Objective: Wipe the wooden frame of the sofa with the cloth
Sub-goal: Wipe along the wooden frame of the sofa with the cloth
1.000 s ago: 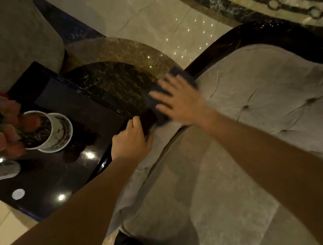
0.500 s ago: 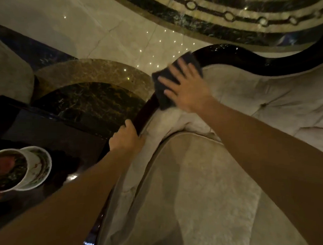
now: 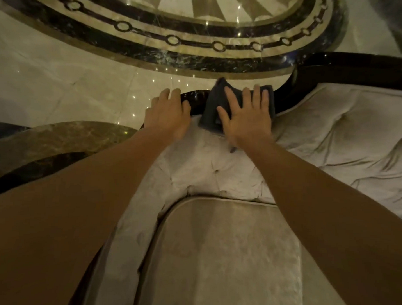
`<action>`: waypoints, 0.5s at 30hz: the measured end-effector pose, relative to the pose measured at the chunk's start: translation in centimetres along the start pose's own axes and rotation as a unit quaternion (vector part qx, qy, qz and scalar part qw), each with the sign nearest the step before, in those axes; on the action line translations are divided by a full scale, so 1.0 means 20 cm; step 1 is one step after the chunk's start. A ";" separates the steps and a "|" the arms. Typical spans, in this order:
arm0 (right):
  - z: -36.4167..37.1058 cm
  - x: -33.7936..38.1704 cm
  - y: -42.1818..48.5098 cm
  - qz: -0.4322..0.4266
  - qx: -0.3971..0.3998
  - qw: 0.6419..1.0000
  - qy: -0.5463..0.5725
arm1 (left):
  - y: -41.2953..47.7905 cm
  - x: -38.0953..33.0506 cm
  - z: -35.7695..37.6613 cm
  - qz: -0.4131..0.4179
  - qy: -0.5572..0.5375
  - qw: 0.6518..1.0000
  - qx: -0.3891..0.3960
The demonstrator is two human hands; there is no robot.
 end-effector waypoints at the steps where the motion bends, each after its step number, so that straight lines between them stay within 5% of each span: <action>1: 0.00 -0.07 0.00 -0.003 0.004 0.999 -0.045 | 0.03 -0.03 0.03 0.001 0.025 1.000 0.003; 7: -0.04 -0.09 -0.01 -0.065 0.084 0.968 -0.229 | 0.12 0.03 0.13 -0.144 0.069 0.987 -0.019; 11: -0.10 -0.19 -0.04 -0.158 0.149 0.835 -0.506 | 0.13 0.05 0.14 -0.141 0.101 0.985 -0.010; 15: -0.22 -0.25 -0.01 -0.180 0.147 0.726 -0.647 | 0.14 0.06 0.15 -0.187 0.086 0.978 -0.005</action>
Point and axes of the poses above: each hand's wrist, its own y-axis towards the middle knuckle, its own z-axis out of the palm, x = y × z, the point moved 10 cm from there along y, towards the middle knuckle, and after that the axes turned 4 degrees about -y, right-handed, at the moved point
